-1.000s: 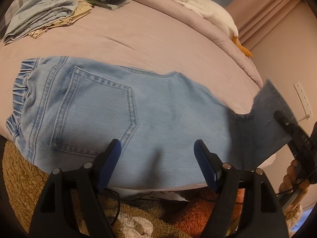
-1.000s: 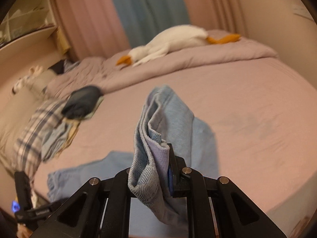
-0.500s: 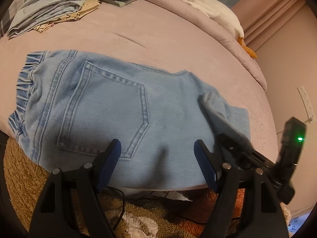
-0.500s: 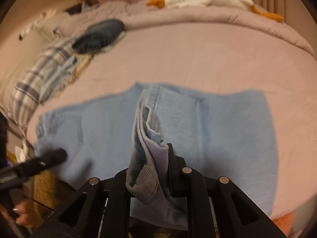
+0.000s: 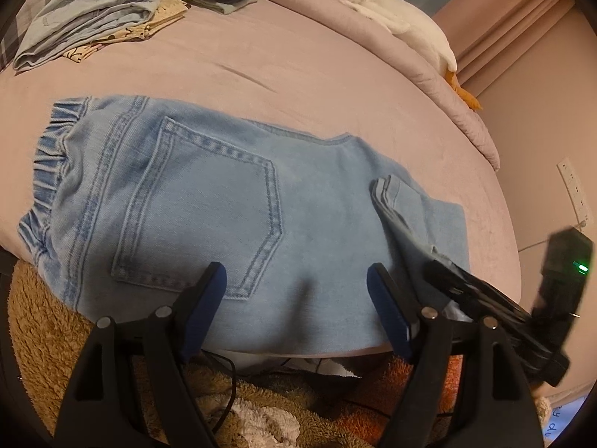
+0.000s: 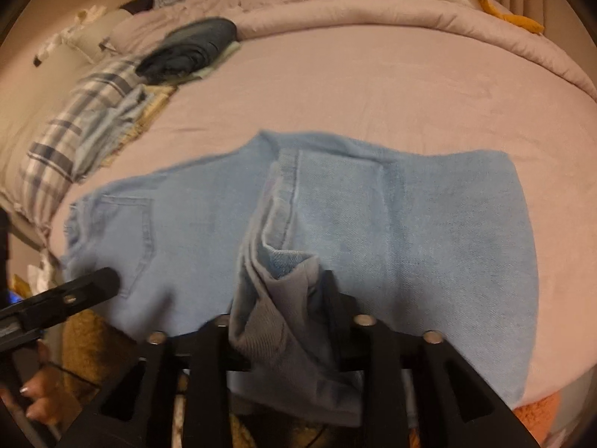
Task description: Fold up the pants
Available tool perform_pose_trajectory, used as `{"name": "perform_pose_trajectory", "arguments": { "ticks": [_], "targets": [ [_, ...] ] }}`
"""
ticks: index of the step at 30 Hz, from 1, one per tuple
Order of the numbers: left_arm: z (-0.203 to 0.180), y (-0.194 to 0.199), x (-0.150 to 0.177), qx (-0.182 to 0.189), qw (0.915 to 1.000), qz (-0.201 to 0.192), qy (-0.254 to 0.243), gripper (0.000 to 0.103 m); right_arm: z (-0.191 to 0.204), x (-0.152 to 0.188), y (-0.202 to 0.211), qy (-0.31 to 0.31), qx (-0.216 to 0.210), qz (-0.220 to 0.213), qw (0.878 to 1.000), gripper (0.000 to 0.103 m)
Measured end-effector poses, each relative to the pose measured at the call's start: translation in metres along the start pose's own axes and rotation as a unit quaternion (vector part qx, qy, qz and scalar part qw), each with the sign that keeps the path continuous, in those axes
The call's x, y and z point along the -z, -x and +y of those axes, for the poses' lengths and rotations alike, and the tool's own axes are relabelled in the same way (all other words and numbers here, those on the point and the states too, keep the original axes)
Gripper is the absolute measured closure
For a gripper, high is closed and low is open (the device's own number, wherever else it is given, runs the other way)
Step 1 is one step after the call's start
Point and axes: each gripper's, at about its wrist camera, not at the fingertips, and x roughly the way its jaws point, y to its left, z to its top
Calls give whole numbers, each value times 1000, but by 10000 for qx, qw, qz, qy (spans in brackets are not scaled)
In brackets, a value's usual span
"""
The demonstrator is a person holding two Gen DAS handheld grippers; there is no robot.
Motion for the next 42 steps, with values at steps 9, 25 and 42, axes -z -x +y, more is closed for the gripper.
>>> {"name": "perform_pose_trajectory", "arguments": {
  "ticks": [9, 25, 42],
  "targets": [
    [-15, -14, -7, 118, 9996, 152, -230, 24, -34, 8, 59, -503, 93, -741, 9959, 41],
    [-71, -99, -36, 779, 9864, 1145, -888, 43, -96, 31, 32, -1340, 1152, -264, 9839, 41],
    [-78, -82, -38, 605, 9882, 733, -1197, 94, -97, 31, 35, -1317, 954, -371, 9860, 41]
  ]
}}
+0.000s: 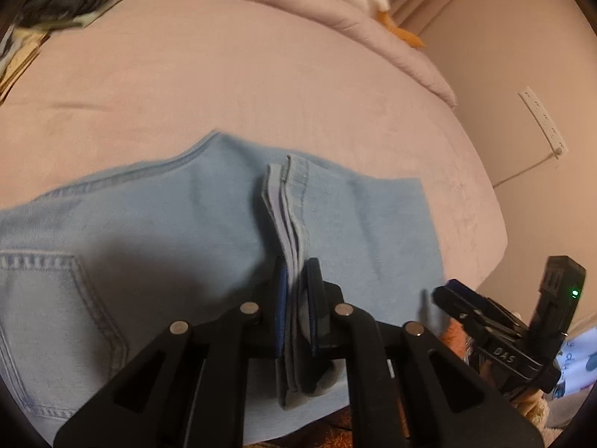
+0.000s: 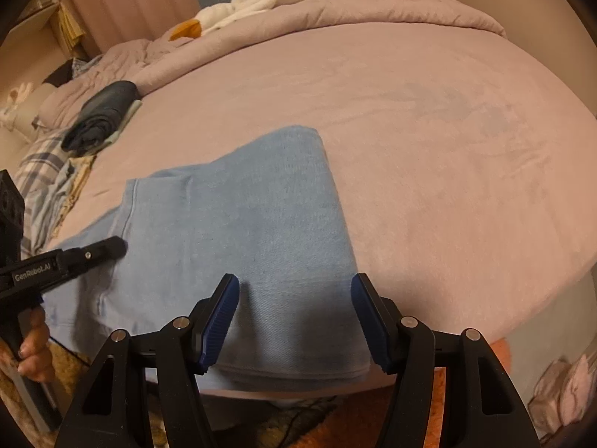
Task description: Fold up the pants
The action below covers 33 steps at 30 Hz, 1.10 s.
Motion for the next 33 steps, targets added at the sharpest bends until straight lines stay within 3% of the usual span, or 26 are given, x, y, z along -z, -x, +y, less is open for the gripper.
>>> {"name": "perform_pose_trajectory", "arguments": {
  "ticks": [2, 5, 9, 14, 22, 33],
  "targets": [
    [14, -9, 6, -229, 9996, 107, 106, 90, 1, 1, -3, 27, 65, -6, 10000, 41],
    [23, -5, 13, 64, 9994, 150, 292, 89, 2, 3, -8, 36, 124, 3, 9999, 41],
    [22, 1, 26, 114, 9990, 286, 311, 86, 4, 3, -11, 160, 234, 39, 9996, 41],
    [14, 10, 51, -104, 9995, 241, 175, 85, 4, 5, -12, 216, 325, 36, 9992, 41],
    [8, 8, 59, -438, 9988, 118, 162, 84, 7, 12, -10, 318, 382, 64, 9987, 41],
    [19, 15, 72, -325, 9982, 79, 496, 84, 9, 14, -10, 394, 504, 34, 9979, 41]
  ]
}}
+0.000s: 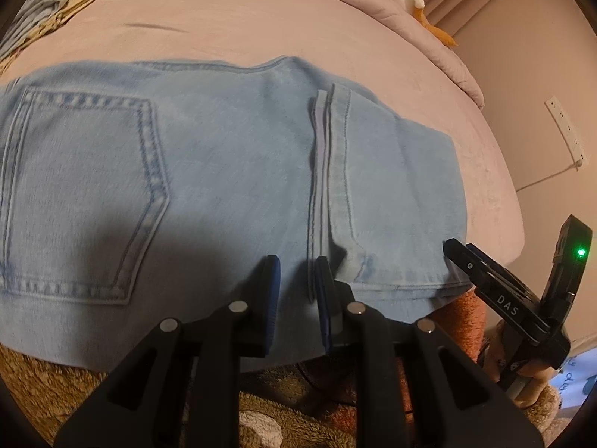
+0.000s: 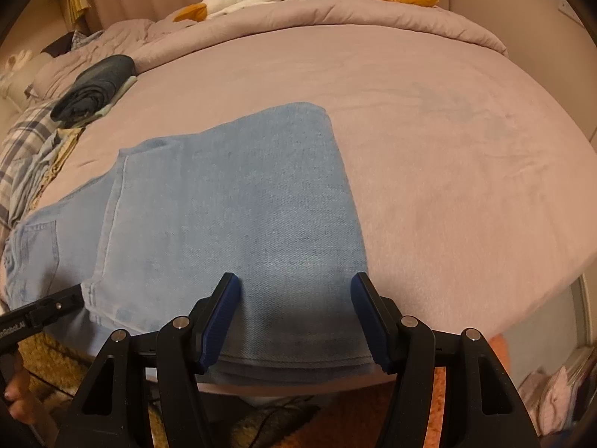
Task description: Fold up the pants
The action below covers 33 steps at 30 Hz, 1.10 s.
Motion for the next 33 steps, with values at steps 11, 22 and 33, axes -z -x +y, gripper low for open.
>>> {"name": "perform_pose_trajectory", "arguments": {
  "ticks": [11, 22, 33],
  "targets": [
    [-5, 35, 18, -332, 9988, -304, -198, 49, 7, 2, 0, 78, 183, -53, 9998, 41],
    [30, 113, 11, -1171, 9785, -1686, 222, 13, -2, -5, 25, -174, 69, -407, 9990, 39],
    [86, 137, 14, -1660, 9633, -1817, 1068, 13, 16, -16, 39, -40, -405, -937, 9948, 23]
  ]
}}
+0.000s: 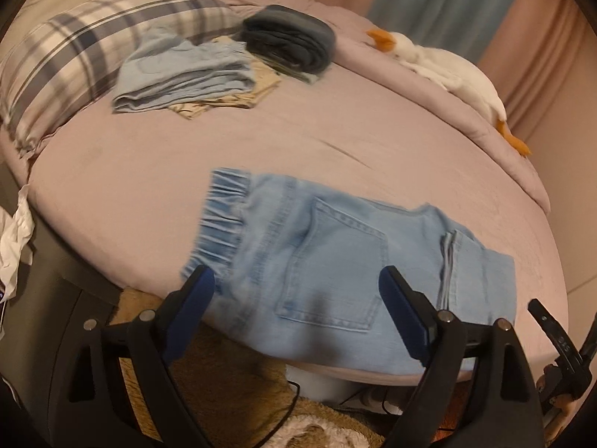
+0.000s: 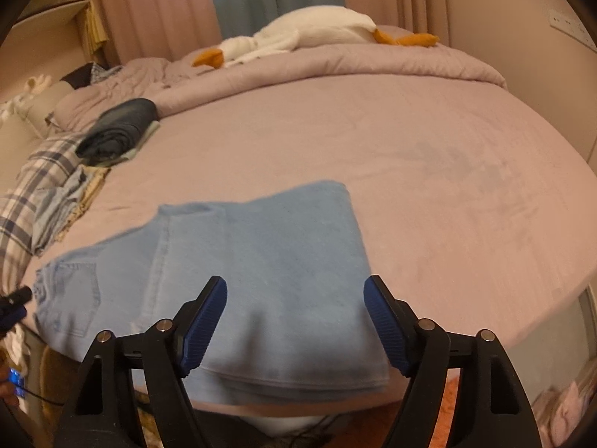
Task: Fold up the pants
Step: 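Grasp the elastic cuffs with the left gripper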
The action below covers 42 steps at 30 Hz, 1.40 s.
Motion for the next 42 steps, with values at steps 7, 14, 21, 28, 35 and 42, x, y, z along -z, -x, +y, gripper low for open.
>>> {"name": "perform_pose_trajectory", "arguments": {
  "ticks": [7, 14, 21, 28, 35, 42],
  "targets": [
    [13, -7, -2, -126, 9998, 82, 161, 13, 12, -4, -1, 24, -258, -60, 9996, 15],
    [27, -27, 1, -182, 9989, 279, 320, 13, 21, 0, -12, 120, -215, 136, 9996, 15],
    [39, -46, 3, 162, 9970, 525, 549, 13, 24, 4, -18, 140, -220, 287, 9992, 15],
    [46, -50, 4, 472, 9941, 397, 897, 14, 24, 7, -21, 99, -228, 383, 9990, 15],
    [56, -51, 3, 751, 9904, 375, 1096, 17, 26, 10, -26, 63, -361, 506, 9980, 15],
    [55, -46, 3, 418, 9941, 146, 990, 54, 29, 12, -28, -58, -601, 616, 9963, 15]
  ]
}}
